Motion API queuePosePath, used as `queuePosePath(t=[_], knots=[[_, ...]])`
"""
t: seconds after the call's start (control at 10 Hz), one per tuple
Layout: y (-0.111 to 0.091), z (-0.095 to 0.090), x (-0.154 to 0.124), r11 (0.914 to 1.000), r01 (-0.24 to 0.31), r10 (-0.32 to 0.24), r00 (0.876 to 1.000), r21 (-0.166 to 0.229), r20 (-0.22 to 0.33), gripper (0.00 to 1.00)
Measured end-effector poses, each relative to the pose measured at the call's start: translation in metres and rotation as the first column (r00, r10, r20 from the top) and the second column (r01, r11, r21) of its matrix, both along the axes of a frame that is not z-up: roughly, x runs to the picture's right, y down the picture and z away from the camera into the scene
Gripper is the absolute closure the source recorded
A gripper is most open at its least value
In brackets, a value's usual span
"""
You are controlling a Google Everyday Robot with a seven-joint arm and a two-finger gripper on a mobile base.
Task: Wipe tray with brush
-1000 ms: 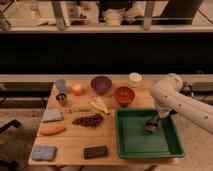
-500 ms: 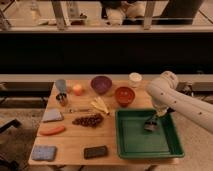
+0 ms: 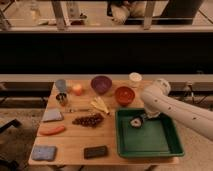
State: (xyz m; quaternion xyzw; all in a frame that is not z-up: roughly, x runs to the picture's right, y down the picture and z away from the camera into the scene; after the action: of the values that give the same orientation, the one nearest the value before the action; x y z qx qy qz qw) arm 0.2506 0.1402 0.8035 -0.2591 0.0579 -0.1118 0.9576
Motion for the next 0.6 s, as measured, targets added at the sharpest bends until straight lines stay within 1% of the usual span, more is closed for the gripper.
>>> queuePosePath(t=[0.1,0.3,0.4,0.6], knots=[[0.000,0.001,-0.008,1.0000,0.004,-0.004,1.000,0.006,0.017,1.00],[0.001,0.002,-0.038,0.9998,0.014,-0.015,0.998,0.017,0.061,1.00],[0.001,0.002,-0.049,0.9996,0.022,-0.024,0.997,0.020,0.079,1.00],[0.011,-0.001,-0.076,0.9992,0.038,-0.039,0.989,0.011,0.142,1.00]])
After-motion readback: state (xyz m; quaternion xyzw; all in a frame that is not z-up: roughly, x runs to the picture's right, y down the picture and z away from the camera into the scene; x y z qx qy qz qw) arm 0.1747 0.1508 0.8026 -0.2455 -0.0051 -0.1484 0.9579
